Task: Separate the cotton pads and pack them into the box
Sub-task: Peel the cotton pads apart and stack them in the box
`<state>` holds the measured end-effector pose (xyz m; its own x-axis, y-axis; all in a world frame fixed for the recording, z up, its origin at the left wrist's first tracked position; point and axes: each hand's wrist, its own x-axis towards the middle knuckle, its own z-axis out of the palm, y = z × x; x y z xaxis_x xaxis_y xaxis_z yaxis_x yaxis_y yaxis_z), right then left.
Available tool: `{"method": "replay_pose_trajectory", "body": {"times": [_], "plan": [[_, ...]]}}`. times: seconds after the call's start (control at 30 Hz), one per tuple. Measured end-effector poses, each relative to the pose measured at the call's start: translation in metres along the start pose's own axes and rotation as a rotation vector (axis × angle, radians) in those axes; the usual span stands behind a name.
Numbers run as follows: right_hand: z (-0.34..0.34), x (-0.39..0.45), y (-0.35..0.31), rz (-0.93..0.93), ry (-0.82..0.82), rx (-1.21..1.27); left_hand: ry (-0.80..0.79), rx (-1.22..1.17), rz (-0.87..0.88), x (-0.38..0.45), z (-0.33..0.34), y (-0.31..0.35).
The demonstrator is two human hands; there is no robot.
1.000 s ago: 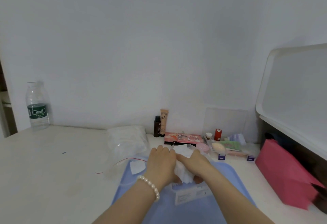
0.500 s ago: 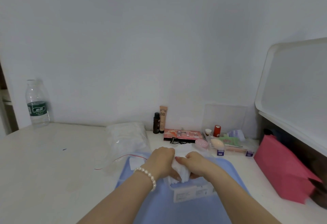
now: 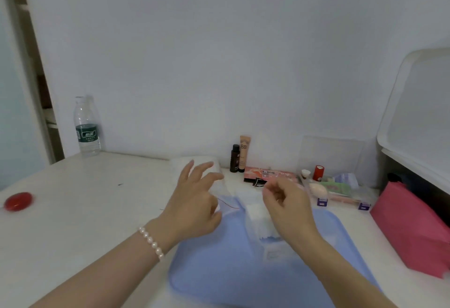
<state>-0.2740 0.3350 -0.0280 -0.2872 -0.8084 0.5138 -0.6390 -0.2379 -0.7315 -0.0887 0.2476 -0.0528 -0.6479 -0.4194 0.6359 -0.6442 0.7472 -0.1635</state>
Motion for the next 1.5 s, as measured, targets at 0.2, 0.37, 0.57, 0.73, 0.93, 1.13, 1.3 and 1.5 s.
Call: {"method": "replay_pose_trajectory", "body": {"times": [0.2, 0.37, 0.57, 0.73, 0.93, 1.13, 1.3, 1.5], "plan": [[0.099, -0.024, -0.008, 0.085, -0.468, -0.181, -0.311, 0.123, -0.176, -0.033, 0.002, -0.043], [0.144, -0.001, -0.009, 0.460, -0.366, 0.008, -0.056, -0.162, -0.286, -0.027, 0.020, -0.052], [0.167, 0.039, -0.006, 0.425, -0.260, -0.250, -0.068, -0.279, -0.339, -0.003, 0.015, -0.055], [0.179, 0.044, 0.004, 0.368, -0.419, -0.372, -0.093, -0.277, -0.445, 0.018, 0.018, -0.058], [0.181, 0.052, 0.004, 0.240, -0.270, -0.325, -0.197, -0.174, -0.485, 0.049, 0.024, -0.066], [0.206, 0.076, 0.026, 0.265, -0.142, -0.250, -0.247, -0.213, -0.452, 0.060, 0.033, -0.070], [0.195, 0.079, 0.027, 0.081, -0.333, -0.491, -0.239, -0.264, -0.483, 0.063, 0.033, -0.078], [0.186, 0.080, 0.028, 0.024, -0.317, -0.418, -0.269, -0.341, -0.486, 0.066, 0.032, -0.075]]}}
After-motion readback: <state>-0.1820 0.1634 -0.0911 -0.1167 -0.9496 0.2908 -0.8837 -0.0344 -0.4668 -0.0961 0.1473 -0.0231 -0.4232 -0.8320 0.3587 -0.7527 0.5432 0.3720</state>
